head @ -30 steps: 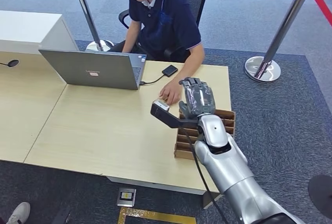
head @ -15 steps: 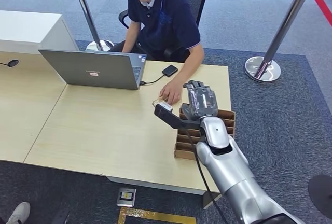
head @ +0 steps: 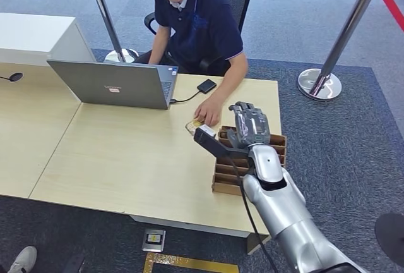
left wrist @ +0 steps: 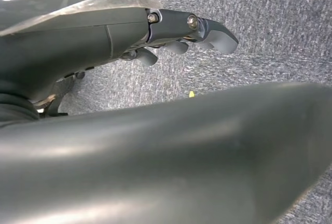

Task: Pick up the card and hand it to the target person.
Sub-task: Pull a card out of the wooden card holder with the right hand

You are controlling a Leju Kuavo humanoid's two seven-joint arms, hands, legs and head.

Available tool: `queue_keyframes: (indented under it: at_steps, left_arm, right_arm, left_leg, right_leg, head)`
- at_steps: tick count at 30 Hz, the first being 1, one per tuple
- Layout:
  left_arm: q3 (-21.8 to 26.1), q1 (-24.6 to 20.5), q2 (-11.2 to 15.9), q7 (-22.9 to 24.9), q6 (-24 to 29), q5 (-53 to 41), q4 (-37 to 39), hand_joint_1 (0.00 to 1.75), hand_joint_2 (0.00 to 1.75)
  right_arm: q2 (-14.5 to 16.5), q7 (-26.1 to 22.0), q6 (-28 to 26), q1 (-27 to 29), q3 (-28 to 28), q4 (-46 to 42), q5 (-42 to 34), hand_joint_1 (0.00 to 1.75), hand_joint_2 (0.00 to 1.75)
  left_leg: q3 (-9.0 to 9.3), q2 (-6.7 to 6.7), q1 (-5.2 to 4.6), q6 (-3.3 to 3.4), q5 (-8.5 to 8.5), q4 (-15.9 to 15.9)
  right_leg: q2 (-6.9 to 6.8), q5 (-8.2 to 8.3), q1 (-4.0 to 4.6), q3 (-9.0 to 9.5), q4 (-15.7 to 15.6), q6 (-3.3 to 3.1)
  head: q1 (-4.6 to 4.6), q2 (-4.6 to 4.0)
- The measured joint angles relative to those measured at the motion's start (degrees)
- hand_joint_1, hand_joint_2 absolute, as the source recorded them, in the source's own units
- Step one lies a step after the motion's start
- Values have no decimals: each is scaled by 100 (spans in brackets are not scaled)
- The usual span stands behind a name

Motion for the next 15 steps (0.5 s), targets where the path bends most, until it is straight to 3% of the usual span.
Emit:
queue_keyframes:
  at_steps: [7, 15]
  left_arm:
    - [-1, 0, 0, 0, 0, -2, 1, 0, 0]
    - [-1, -2, 0, 0, 0, -5, 5, 0, 0]
  right_arm:
    - [-10, -5, 19, 5, -37, 7, 0, 53, 175]
    - [-10, -41, 41, 8, -64, 30, -2, 58, 175]
  left_leg:
    - [0, 0, 0, 0, 0, 0]
    - [0, 0, 0, 0, 0, 0]
  right_leg:
    - [0, 0, 0, 0, 0, 0]
    - [0, 0, 0, 0, 0, 0]
  head:
    - [0, 0]
    - [0, 0]
